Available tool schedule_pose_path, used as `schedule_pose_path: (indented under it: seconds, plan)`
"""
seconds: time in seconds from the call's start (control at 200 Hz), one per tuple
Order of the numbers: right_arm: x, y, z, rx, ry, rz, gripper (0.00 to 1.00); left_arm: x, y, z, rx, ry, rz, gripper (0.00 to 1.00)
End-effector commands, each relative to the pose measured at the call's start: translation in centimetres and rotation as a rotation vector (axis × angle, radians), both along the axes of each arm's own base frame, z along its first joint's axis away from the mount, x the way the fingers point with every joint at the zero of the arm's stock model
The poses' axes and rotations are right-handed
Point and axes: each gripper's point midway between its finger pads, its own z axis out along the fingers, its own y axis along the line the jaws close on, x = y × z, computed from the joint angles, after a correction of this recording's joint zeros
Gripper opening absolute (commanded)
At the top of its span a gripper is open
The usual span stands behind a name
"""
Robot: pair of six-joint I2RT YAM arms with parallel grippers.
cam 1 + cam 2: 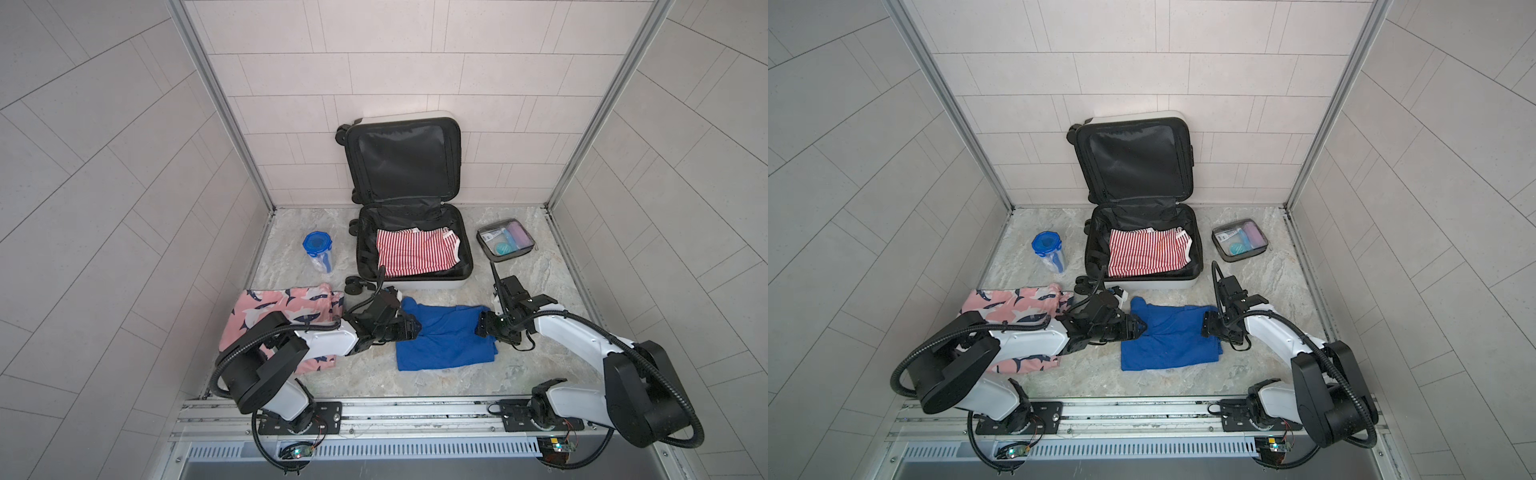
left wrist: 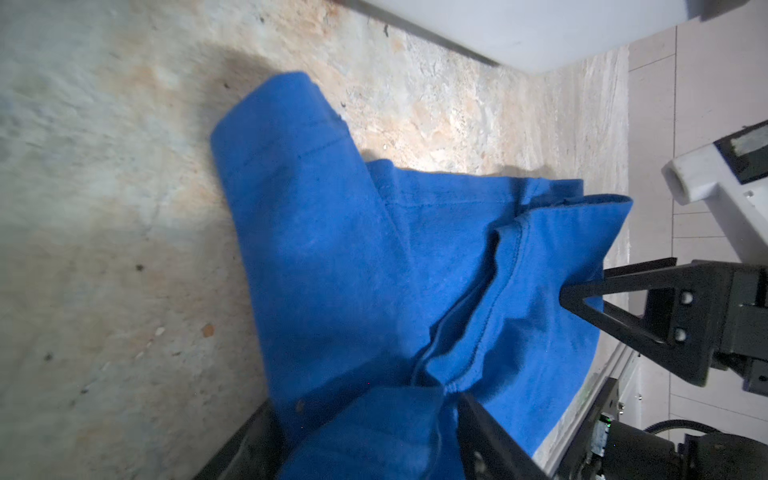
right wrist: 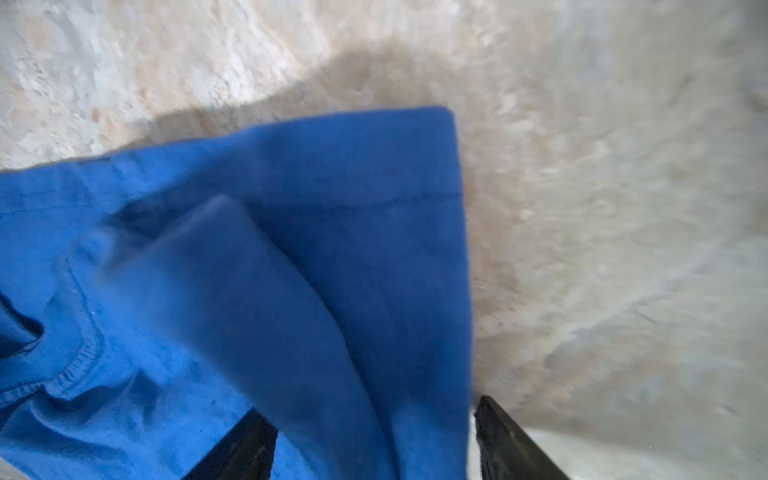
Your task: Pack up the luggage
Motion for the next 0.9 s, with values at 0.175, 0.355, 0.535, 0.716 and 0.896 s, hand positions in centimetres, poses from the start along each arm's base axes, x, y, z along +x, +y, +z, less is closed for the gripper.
schedule_pose_path:
  seconds: [0.175,0.355,0.535,0.716,0.896]
  plan:
    - [0.1,1.3,-1.4,0.087,0.014,-0.031,0.56,-0.3,-0.4,-1.7,0.029,0.040,-0.008,0.48]
    - [0.1,2.2,-0.4,0.128,-0.010,-0.037,0.27,-0.1,-1.2,-0.4,0.005,0.027,-0.024,0.27]
    - [0.3,2.6,2.1,0.155,-0.058,-0.046,0.04,-0.1,-1.5,2.0,0.007,-0.009,-0.046,0.09]
    - [0.8,2.9,5.6,0.182,-0.123,-0.046,0.00,-0.4,-1.4,5.1,0.045,-0.066,-0.078,0.00]
    - [1.3,3.8,9.3,0.233,-0.178,-0.033,0.00,-0.2,-0.8,9.2,0.046,-0.139,-0.069,0.00]
